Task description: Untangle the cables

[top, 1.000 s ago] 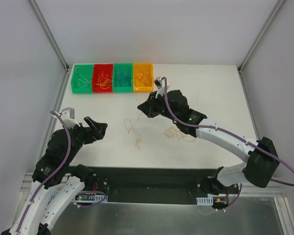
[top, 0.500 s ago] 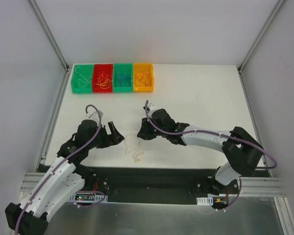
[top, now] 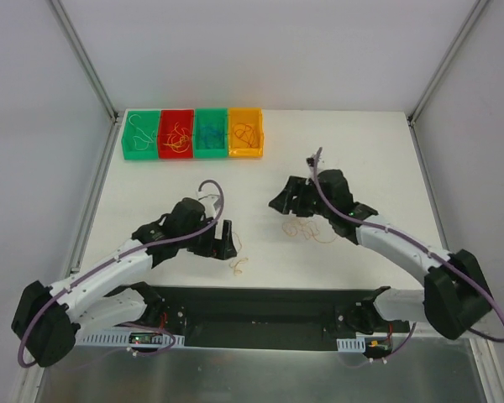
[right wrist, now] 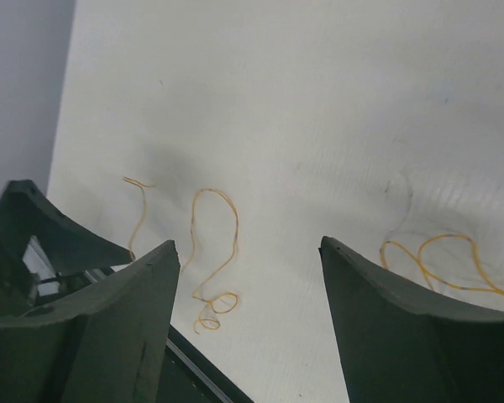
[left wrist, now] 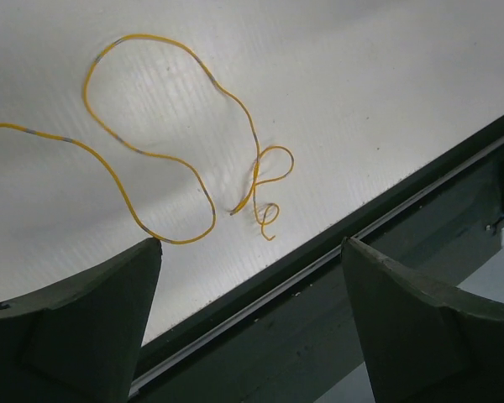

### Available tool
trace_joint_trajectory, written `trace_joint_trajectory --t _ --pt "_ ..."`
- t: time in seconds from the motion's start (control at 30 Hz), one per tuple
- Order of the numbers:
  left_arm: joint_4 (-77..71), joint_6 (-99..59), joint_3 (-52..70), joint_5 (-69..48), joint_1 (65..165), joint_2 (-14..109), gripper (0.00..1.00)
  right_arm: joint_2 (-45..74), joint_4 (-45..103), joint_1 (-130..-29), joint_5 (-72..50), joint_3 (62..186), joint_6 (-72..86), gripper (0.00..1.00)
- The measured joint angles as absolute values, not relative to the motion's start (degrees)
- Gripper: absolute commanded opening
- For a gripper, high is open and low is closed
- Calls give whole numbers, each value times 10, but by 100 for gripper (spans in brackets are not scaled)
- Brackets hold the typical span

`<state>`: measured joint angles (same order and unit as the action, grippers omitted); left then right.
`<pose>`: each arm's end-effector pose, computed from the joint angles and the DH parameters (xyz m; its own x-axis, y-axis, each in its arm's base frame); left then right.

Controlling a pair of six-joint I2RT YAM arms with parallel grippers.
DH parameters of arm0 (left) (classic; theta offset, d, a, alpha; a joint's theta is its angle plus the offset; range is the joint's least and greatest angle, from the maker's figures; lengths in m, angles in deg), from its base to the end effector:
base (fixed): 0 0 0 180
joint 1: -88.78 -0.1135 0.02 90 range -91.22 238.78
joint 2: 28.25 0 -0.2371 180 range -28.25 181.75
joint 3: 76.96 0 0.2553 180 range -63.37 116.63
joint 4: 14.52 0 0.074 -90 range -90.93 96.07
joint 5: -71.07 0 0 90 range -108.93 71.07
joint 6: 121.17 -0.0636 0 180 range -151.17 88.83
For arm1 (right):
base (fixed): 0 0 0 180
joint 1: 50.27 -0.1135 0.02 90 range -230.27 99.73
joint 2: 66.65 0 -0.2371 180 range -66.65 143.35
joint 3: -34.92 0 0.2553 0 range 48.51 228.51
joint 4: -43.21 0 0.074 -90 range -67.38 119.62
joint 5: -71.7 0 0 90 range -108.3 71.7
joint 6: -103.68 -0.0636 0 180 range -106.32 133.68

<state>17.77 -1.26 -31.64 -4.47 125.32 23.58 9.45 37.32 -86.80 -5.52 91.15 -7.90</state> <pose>0.1776 -0.1514 0.1860 -0.8018 -0.0068 -0.5975 0.3842 0.7600 -0.5242 0.2533 0.2051 0.1978 -0.5971 0.0040 -0.8021 -0.5602 0.7136 0.4206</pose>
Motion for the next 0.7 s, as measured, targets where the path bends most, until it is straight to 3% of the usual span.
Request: trace_joint_trajectory --t 0.33,0.7 --pt "216 -96 -191 -148 1341 405 90 -64 341 -786 -39 909 -53 73" --pt "232 -146 -124 -204 1437 561 86 -90 319 -769 -31 866 -48 72"
